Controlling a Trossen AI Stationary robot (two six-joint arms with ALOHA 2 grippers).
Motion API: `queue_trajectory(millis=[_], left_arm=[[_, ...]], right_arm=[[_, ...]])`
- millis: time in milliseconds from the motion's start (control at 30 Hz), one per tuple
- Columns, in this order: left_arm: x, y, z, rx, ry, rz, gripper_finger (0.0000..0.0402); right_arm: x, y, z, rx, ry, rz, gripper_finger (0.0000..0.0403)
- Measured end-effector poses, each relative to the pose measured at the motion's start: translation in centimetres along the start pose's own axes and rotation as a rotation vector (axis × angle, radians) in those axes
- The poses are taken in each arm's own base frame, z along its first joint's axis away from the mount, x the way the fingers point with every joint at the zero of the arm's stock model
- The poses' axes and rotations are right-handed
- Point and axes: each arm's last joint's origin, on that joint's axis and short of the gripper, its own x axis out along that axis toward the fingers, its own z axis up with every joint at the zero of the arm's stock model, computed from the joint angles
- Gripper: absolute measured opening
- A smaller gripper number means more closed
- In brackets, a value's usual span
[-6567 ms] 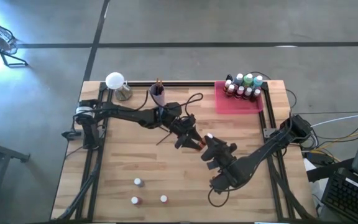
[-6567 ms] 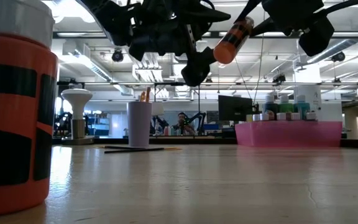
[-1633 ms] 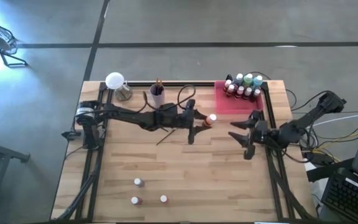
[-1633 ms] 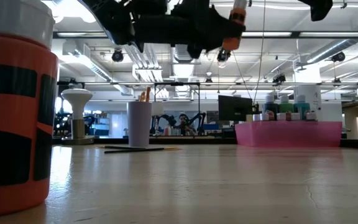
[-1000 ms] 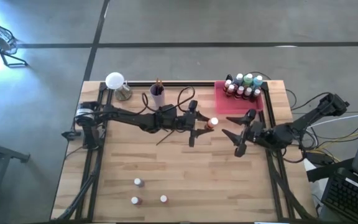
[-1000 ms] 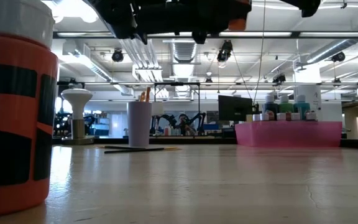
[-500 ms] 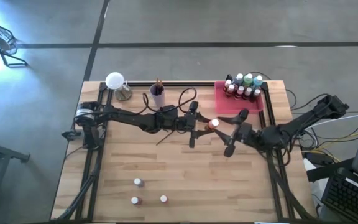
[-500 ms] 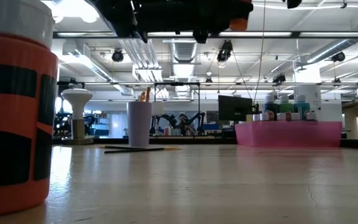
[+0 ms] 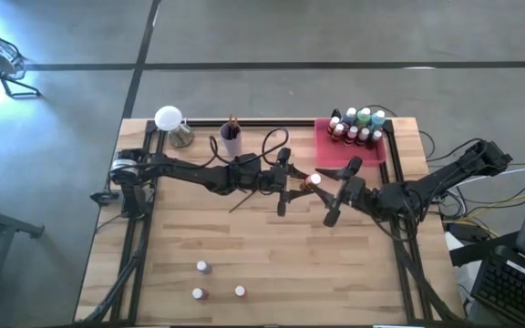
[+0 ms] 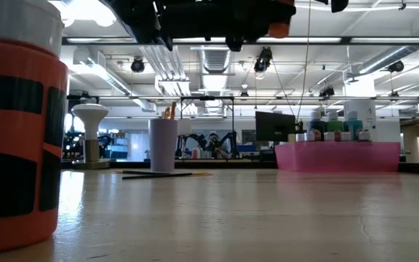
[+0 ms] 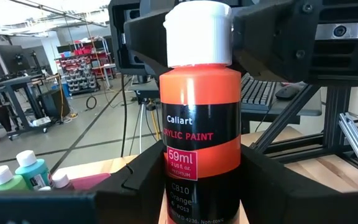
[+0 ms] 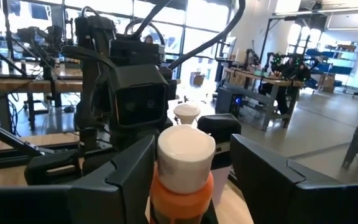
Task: Pick & Place Paint Supplies
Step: Put the small orange paint bottle into the pink bin
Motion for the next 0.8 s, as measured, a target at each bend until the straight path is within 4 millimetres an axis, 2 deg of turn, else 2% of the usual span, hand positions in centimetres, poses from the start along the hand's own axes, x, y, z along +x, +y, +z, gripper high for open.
queue_trajectory(millis=[400,800], left_arm=[[0.05,0.03,0.12,0.001,-0.003,0.000,0.0177],[0.05,0.08,0.11,0.004,-0.001,0.006,0.0177]], right_arm=[[0.11,-0.13,-0.03,0.014,0.001,-0.007,0.0190],[0.19,-0.17,-0.11,0.015,0.004,0.001,0.0112]])
